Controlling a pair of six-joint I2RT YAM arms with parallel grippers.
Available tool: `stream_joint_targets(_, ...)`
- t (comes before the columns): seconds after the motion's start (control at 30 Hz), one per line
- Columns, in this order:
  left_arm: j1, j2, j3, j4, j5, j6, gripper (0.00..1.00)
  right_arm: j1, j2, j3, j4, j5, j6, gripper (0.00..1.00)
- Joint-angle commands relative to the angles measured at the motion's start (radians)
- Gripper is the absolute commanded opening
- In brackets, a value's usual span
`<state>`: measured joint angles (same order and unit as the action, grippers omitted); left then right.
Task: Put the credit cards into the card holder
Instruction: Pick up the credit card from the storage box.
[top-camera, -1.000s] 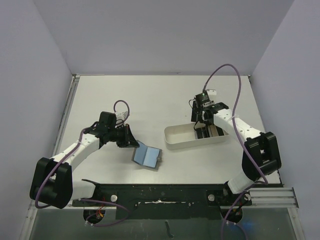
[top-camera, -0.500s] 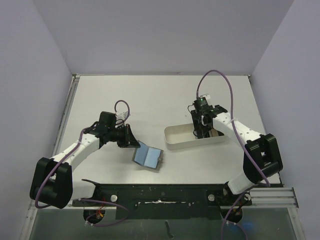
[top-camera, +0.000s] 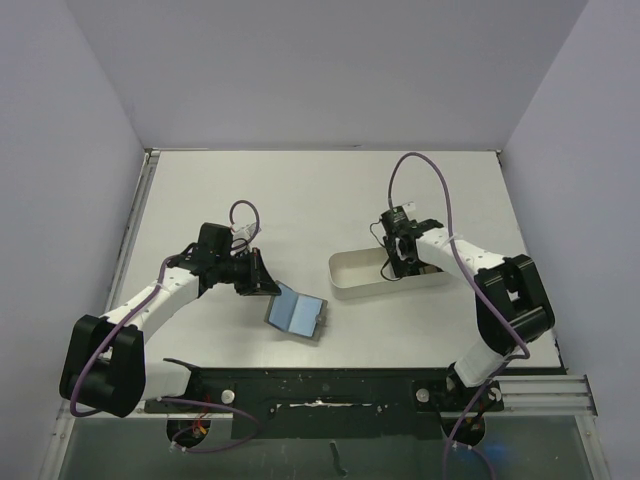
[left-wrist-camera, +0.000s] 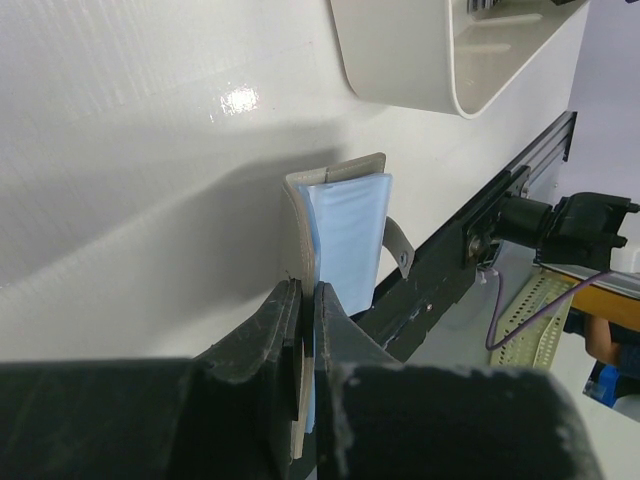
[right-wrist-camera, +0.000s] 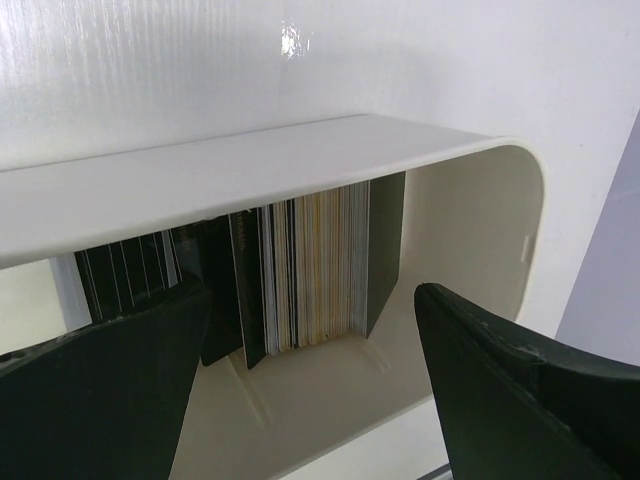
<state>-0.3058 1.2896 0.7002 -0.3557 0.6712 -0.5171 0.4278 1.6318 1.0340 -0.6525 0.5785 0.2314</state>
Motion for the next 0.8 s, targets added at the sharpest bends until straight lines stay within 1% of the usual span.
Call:
stream_joint_targets(0.0,0.006,-0.029,0.01,0.039,0.044,0.007,0.0,0.012,-0.001,-0.005,0.059,0.005,-0.025,0.87)
stream_joint_targets(0.1,0.006,-0.046,0.006,0.04,0.027,0.003,0.0,0.013,0.01,-0.004,0.08,-0.044,-0.025,0.92)
stream_joint_targets(0.23,0.006,-0.043,0.007,0.036,0.024,0.005,0.0,0.014,0.048,-0.002,0.097,-0.047,-0.026,0.93)
stream_joint_targets(0.33,0.006,-0.042,0.01,0.034,0.02,0.006,0.0,0.016,0.09,0.014,0.077,0.008,-0.028,0.93)
stream_joint_targets(0.5,0.006,-0.04,0.009,0.032,0.012,0.005,0.0,0.037,0.117,0.018,0.047,0.187,-0.02,0.91)
stream_joint_targets(0.63,0.008,-0.033,0.01,0.031,0.013,0.008,0.0,0.036,0.099,0.009,0.048,0.257,-0.009,0.9)
stream_joint_targets(0.77,0.006,-0.037,0.005,0.032,0.011,0.007,0.0,0.026,0.064,-0.009,0.057,0.273,-0.023,0.89)
